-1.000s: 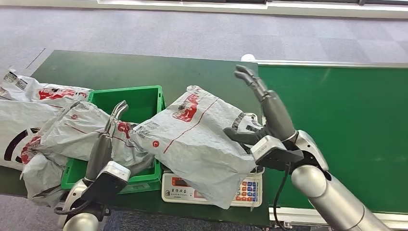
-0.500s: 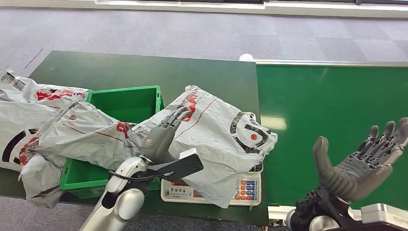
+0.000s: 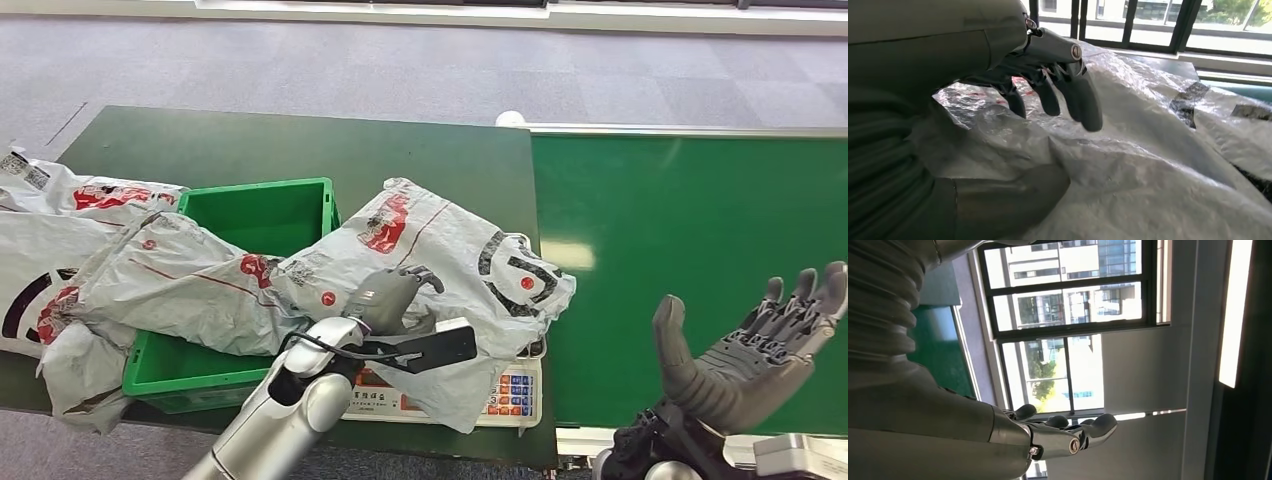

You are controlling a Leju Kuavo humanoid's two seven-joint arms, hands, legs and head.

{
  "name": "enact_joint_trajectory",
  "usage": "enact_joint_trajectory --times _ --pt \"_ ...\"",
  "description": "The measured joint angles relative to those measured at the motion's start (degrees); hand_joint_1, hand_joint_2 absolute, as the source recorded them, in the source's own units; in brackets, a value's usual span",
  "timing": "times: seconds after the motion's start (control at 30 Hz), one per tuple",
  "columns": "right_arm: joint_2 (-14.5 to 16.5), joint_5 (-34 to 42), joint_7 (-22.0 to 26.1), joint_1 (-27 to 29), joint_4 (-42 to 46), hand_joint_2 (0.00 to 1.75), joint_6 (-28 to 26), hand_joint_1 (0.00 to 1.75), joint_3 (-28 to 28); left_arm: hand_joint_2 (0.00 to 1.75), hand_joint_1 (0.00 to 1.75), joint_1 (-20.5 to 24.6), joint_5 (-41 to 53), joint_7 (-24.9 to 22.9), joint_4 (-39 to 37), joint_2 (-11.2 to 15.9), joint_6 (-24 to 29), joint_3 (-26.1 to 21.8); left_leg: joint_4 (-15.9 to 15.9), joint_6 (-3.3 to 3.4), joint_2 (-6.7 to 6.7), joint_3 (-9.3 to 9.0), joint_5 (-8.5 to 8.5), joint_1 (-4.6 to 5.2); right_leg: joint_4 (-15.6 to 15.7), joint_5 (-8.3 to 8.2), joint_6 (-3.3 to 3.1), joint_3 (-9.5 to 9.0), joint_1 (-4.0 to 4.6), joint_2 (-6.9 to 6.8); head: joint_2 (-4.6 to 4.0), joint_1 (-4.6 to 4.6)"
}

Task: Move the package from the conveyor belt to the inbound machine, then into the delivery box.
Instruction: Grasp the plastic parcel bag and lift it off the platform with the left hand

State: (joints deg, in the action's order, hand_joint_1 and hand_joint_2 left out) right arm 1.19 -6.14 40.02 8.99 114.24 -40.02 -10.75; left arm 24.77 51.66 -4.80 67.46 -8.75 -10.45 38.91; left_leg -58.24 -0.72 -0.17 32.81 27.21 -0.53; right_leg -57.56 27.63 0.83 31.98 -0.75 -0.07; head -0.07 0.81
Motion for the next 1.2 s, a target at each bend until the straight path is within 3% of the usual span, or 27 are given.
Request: enact_joint_trajectory --times 0.3,0.53,0.8,0.93,1.07,1.2 --pt "1.9 -1.7 0.0 0.0 2.0 1.75 0.0 0.0 0.0 1.75 1.75 5.3 9.7 -4.5 -12.8 -4.5 2.1 3.6 0.0 0.0 0.0 -0.02 -0.01 0.04 0.0 -0.04 0.03 -0.01 -0.04 0.03 0.0 0.0" --pt "2.3 -1.8 0.0 0.1 2.7 1.75 0.0 0.0 0.3 1.75 1.75 6.4 9.3 -3.7 -14.9 -4.7 3.7 3.1 0.0 0.0 0.0 -0.01 -0.01 0.03 0.0 -0.04 0.03 -0.01 -0.03 0.03 0.0 0.0" --pt "2.9 -2.2 0.0 0.2 3.5 1.75 0.0 0.0 1.4 1.75 1.75 6.4 6.5 -2.4 -3.0 -3.0 5.2 -1.4 0.0 -0.02 -0.01 0.02 -0.03 0.03 0.0 -0.04 0.03 -0.01 -0.03 0.02 0.0 0.0" --pt "3.7 -3.0 0.0 0.2 4.0 1.75 0.0 0.0 2.2 1.75 1.75 6.3 5.2 -1.7 4.3 -1.8 8.4 -3.4 0.0 -0.02 -0.01 0.04 -0.04 0.03 0.0 -0.04 0.03 0.01 -0.03 0.03 0.0 0.0" --pt "5.7 -4.3 0.0 0.0 4.9 1.75 0.0 0.0 4.0 1.75 1.75 7.8 4.8 -2.1 13.4 0.2 10.4 -7.8 0.0 -0.05 0.0 0.04 -0.06 0.01 -0.1 -0.04 0.02 0.03 0.01 0.03 0.0 0.0" --pt "7.3 -4.7 0.0 -0.5 5.4 1.75 0.0 0.0 5.7 1.75 1.75 9.8 8.0 -3.9 17.4 2.5 12.4 -12.8 0.0 -0.11 0.0 0.02 -0.1 -0.02 -0.1 -0.04 0.0 0.01 0.04 0.02 0.0 0.0"
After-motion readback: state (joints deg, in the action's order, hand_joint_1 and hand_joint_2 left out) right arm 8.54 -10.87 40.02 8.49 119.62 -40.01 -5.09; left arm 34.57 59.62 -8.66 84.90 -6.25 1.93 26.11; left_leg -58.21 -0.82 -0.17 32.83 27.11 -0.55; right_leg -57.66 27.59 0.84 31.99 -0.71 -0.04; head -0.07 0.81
